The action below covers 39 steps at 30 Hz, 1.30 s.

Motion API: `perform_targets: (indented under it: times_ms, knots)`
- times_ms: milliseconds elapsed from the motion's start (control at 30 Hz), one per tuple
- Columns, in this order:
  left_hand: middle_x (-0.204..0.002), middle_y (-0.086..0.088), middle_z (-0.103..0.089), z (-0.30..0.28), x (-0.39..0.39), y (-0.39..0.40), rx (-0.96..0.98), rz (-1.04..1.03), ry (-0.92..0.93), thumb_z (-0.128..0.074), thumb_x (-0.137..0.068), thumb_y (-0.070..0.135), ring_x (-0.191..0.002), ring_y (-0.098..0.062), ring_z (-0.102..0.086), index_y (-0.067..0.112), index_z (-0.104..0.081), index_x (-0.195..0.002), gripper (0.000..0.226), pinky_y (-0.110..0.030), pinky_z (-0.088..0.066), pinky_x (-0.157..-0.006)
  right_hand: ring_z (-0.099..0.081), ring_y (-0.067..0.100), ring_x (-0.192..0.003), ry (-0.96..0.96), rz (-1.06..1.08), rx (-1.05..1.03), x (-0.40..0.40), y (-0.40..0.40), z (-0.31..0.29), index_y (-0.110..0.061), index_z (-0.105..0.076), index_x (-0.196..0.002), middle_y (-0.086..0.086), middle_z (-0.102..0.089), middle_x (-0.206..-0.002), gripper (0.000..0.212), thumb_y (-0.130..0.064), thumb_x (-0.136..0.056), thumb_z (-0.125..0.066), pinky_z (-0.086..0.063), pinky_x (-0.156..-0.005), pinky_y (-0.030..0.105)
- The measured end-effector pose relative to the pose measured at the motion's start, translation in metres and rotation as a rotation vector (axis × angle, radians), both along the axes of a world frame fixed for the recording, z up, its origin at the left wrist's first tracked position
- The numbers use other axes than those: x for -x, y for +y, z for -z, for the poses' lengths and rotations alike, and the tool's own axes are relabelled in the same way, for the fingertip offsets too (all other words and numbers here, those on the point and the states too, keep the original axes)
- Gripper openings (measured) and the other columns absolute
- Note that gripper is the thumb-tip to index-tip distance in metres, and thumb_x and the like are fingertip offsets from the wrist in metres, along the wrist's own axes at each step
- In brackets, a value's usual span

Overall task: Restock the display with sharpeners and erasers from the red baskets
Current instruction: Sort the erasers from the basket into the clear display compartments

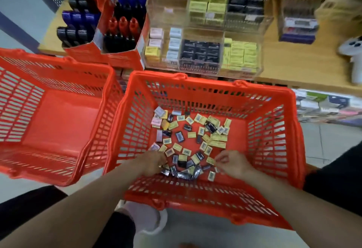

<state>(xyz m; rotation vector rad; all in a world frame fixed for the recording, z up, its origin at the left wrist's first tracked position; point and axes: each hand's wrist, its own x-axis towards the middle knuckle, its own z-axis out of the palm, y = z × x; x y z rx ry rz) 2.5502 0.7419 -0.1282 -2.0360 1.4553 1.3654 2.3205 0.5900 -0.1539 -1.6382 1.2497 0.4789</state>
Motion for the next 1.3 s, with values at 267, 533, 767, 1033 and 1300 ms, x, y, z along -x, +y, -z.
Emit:
perform_targets:
  times_ms: [267, 533, 767, 1033, 1300]
  knots:
    - [-0.138, -0.011, -0.054, 0.045, 0.003, 0.003, 0.063, -0.026, 0.019, -0.052, -0.095, 0.006, -0.126, -0.022, -0.051, 0.013, -0.062, -0.128, 0.036, -0.017, -0.036, -0.092, -0.065, 0.030, -0.101, 0.251, -0.246, 0.219, -0.049, 0.050, 0.051, -0.008, -0.062, -0.101, 0.013, -0.066, -0.099, 0.050, -0.056, -0.087, -0.062, -0.046, -0.064, 0.028]
    - [-0.145, -0.010, -0.041, 0.048, 0.009, 0.004, 0.053, 0.106, -0.034, -0.055, -0.096, 0.011, -0.132, -0.028, -0.038, 0.013, -0.061, -0.128, 0.033, -0.039, -0.033, -0.110, -0.065, 0.027, -0.101, 0.224, -0.168, 0.218, -0.049, 0.056, 0.048, -0.013, -0.056, -0.112, 0.004, -0.067, -0.106, 0.045, -0.042, -0.081, -0.071, -0.048, -0.071, 0.030]
    - [-0.155, -0.011, -0.032, 0.046, 0.013, 0.001, 0.044, 0.107, -0.154, -0.058, -0.097, 0.018, -0.138, -0.024, -0.037, 0.010, -0.043, -0.144, 0.050, -0.031, -0.031, -0.112, -0.066, 0.020, -0.105, -0.072, -0.359, 0.050, -0.052, 0.056, 0.041, -0.020, -0.069, -0.114, 0.000, -0.072, -0.112, 0.026, -0.020, -0.088, -0.068, -0.054, -0.089, 0.035]
    - [-0.112, -0.010, -0.063, 0.049, -0.008, 0.001, 0.100, -1.071, 0.380, -0.063, -0.094, 0.010, -0.095, -0.019, -0.064, 0.014, -0.058, -0.103, 0.011, -0.035, -0.054, -0.086, -0.058, 0.029, -0.108, -0.042, -0.481, -0.014, -0.071, 0.065, 0.048, -0.015, -0.045, -0.132, 0.010, -0.057, -0.121, 0.040, -0.029, -0.096, -0.057, -0.050, -0.085, 0.036]
    - [-0.114, -0.018, -0.066, 0.042, -0.013, -0.016, 0.168, -1.644, 0.841, -0.054, -0.095, -0.006, -0.101, -0.026, -0.069, 0.003, -0.062, -0.117, 0.025, -0.026, -0.060, -0.075, -0.053, 0.019, -0.107, -0.069, -0.518, -0.134, -0.070, 0.068, 0.046, -0.020, -0.050, -0.125, 0.005, -0.053, -0.127, 0.033, -0.018, -0.094, -0.062, -0.042, -0.082, 0.026]
